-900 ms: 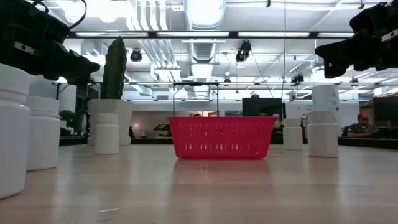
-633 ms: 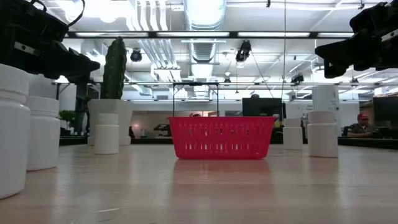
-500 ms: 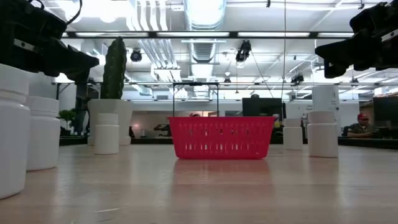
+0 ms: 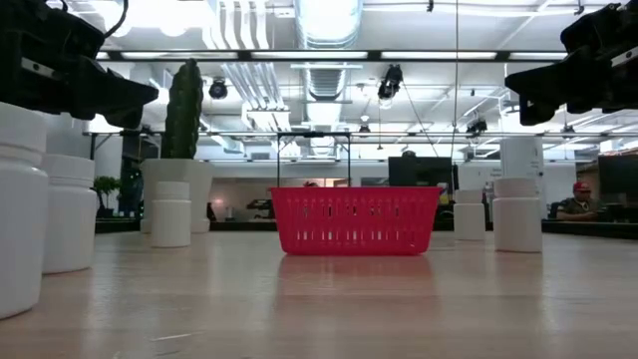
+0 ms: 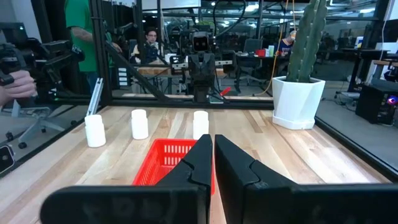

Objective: Pick and place pill bottles into a basket
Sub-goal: Put the white medicine bottle into the red basket

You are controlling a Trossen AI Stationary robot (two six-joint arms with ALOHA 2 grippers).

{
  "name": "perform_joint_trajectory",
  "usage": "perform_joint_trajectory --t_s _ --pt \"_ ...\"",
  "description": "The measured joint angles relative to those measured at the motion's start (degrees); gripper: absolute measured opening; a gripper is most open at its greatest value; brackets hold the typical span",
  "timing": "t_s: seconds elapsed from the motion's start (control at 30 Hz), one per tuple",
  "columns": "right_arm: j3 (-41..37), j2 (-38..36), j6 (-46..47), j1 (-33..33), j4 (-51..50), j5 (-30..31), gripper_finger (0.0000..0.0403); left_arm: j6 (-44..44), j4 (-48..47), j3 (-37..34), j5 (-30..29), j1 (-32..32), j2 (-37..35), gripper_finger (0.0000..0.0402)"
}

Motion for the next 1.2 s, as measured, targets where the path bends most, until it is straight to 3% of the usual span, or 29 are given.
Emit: perform_joint_trajectory --t_s 0.73,0.97,1.2 --pt "0.1 0.0 1.0 0.0 21.4 0.0 0.0009 -0.1 -0.1 0.0 0.0 0.0 0.1 0.0" --pt "6.5 1.1 1.0 0.0 15.2 0.0 0.0009 0.0 0.0 0.0 0.0 0.0 0.1 0.0" --pt "20.8 6.6 -3.3 0.0 -2.6 0.0 0.0009 2.6 -0.1 0.0 -0.1 0.0 0.1 0.0"
